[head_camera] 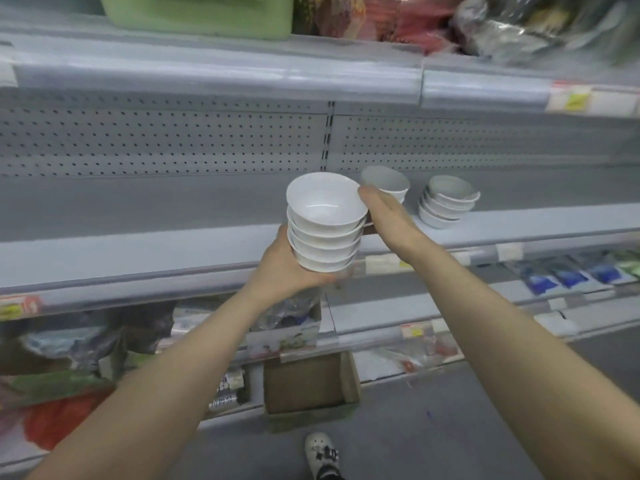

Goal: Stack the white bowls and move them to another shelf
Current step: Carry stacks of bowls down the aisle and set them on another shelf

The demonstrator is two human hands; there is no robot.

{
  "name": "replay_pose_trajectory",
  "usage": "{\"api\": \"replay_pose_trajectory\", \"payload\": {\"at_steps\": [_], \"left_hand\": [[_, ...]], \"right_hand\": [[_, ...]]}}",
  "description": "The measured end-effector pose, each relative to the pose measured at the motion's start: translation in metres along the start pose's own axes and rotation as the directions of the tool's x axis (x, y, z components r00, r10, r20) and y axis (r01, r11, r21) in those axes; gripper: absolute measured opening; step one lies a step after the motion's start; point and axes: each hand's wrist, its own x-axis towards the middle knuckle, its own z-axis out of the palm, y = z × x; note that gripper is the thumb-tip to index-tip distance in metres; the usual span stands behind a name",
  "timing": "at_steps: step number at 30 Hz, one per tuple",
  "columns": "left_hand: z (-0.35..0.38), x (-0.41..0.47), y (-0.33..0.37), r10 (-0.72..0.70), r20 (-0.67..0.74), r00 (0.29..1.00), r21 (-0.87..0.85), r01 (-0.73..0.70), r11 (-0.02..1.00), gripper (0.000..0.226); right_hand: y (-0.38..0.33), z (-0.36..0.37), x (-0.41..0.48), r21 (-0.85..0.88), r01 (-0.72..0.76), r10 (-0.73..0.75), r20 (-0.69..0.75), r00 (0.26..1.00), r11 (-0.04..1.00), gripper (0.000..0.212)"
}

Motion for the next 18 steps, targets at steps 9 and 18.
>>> {"api": "replay_pose_trajectory", "payload": {"at_steps": [9,18], "left_hand": [[0.098,-0.009,0.048,0.101,0.240,0.966,-0.026,-0.097,0.995,0.067],[0.251,-0.001,0.107,0.175,0.432,0.885,-0.158,-0.117,0.981,0.076]], "right_hand": [[0.037,-0.091,-0.092,-0.132,-0.019,-0.014,-0.243,0.970,0.991,0.037],[0.097,-0.220,-0.178,-0.133,-0.135,0.064,-0.439,0.896,0.982,0.038]]}}
